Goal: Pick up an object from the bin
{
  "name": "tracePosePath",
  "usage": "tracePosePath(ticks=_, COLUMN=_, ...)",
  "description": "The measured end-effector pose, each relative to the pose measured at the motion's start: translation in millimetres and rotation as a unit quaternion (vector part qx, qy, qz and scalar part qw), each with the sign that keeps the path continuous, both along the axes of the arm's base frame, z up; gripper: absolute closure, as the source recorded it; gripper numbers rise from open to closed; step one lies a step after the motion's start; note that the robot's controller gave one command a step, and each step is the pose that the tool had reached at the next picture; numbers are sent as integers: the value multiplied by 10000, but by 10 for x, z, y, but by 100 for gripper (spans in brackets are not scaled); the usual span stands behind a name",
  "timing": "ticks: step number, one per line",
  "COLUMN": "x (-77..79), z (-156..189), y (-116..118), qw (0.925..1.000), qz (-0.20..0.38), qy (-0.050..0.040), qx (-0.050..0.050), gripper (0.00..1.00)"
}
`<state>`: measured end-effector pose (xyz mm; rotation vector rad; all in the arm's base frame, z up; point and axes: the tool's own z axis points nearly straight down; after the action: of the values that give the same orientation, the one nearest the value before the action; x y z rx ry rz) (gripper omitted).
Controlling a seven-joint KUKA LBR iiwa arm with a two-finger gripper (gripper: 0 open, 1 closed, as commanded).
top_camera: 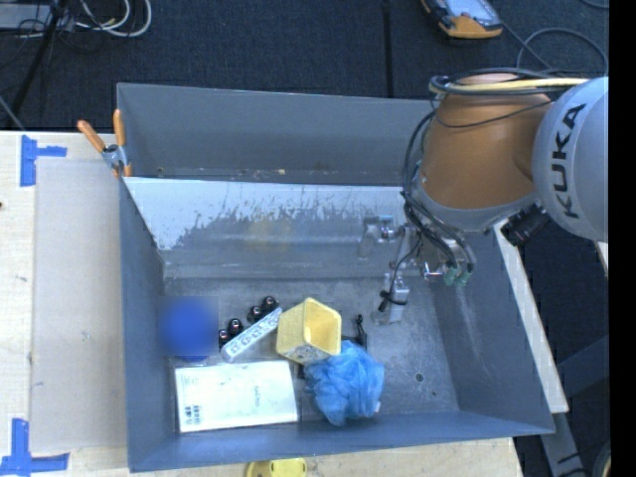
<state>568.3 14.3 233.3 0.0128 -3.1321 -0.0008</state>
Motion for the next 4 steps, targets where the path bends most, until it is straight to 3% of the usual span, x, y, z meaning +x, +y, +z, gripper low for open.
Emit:
tracePosePath(ticks=1, x=13, z=46, y=-1, qw=10000, qz=-1, qy=-42, qx=1, gripper=0)
tracePosePath(ticks=2, x=55, z=-373, y=196, qw=9998, qz=163, qy=-83, qx=-4, gripper=0)
tracePosePath(ticks=3, x=-10, z=-671, y=518, qw=9977, qz=677, qy=-7, qx=1, gripper=0)
tracePosePath(ticks=4, x=-134, z=-965, y=609, qw=9973, qz=737, qy=-61, qx=9, gripper=0)
